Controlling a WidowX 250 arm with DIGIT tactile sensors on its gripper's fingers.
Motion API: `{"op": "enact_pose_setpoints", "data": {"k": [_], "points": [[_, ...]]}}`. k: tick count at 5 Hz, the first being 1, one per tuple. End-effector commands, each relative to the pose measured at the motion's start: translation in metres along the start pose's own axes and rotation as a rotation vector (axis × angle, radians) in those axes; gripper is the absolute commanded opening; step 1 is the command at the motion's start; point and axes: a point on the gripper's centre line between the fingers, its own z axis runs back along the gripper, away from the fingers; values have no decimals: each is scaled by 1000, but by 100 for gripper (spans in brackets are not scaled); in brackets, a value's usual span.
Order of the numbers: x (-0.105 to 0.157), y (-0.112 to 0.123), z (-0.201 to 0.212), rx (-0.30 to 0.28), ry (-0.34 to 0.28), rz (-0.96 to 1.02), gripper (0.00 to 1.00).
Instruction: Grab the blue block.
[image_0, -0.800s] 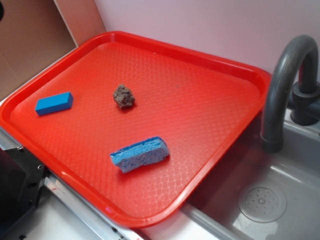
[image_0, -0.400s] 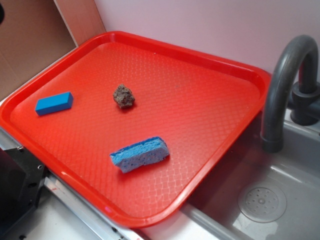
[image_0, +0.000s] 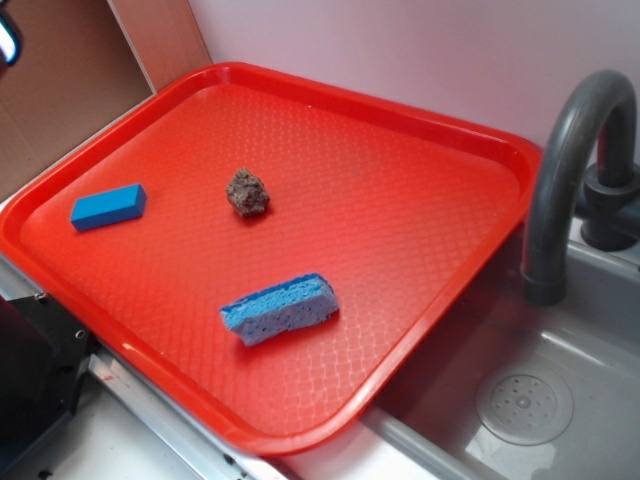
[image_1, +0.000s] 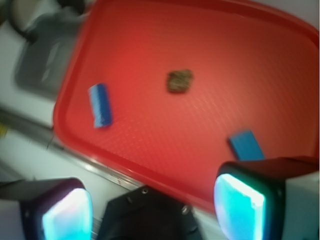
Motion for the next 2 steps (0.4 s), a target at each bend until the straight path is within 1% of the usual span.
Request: {"op": "enact_pose_setpoints", "data": {"k": [1,2], "points": [[-21,51,-24,31,116,-373,100],[-25,70,-39,117,160,-359,100]]}}
